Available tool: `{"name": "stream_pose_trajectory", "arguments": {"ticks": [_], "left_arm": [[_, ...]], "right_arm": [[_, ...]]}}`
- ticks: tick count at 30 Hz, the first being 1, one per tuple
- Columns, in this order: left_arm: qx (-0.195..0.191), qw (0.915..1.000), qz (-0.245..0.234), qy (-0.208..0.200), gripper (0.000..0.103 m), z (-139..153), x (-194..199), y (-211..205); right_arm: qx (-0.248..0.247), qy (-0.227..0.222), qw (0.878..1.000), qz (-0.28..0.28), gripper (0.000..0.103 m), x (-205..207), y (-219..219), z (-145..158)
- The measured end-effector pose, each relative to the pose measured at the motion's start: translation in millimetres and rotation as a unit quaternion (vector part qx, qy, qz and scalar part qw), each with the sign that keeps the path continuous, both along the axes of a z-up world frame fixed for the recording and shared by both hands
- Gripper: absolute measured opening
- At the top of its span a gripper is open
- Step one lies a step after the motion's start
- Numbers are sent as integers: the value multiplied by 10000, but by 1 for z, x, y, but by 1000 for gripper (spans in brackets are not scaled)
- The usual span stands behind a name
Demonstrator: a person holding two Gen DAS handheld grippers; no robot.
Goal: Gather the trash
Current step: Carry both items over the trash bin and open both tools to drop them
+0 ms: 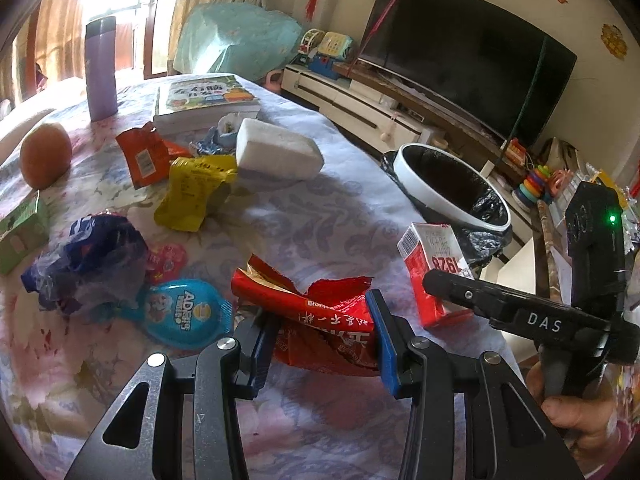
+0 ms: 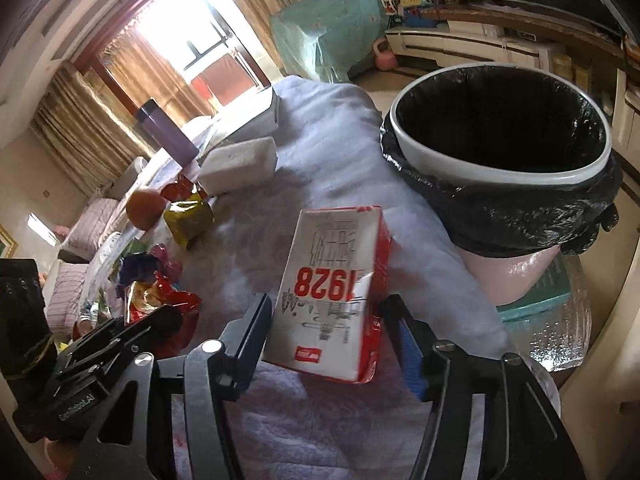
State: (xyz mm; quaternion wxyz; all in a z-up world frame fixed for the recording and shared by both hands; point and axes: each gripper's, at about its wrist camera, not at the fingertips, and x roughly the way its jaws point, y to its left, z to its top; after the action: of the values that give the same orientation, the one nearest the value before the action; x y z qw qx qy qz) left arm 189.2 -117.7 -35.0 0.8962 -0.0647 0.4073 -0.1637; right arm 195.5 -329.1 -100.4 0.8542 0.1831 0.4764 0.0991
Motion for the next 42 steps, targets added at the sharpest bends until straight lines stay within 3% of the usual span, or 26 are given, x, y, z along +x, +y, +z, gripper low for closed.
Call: {"name": "stream_pose_trajectory", "arguments": {"ticks": [14,27,42], "left_arm": [[-6,9998,-210,11,42,3,11,-17],[81,9972,-713,-206,42,23,42,-72],[175,9934,-1099,-274,42,24,97,-129]], "right_arm": [[-112,-267,9996,-51,59,-6,-19,17],[-111,-553,9967,-591,59,-2,-76,42],[-78,-610,9930,-1010,59,19,-129,50]]}}
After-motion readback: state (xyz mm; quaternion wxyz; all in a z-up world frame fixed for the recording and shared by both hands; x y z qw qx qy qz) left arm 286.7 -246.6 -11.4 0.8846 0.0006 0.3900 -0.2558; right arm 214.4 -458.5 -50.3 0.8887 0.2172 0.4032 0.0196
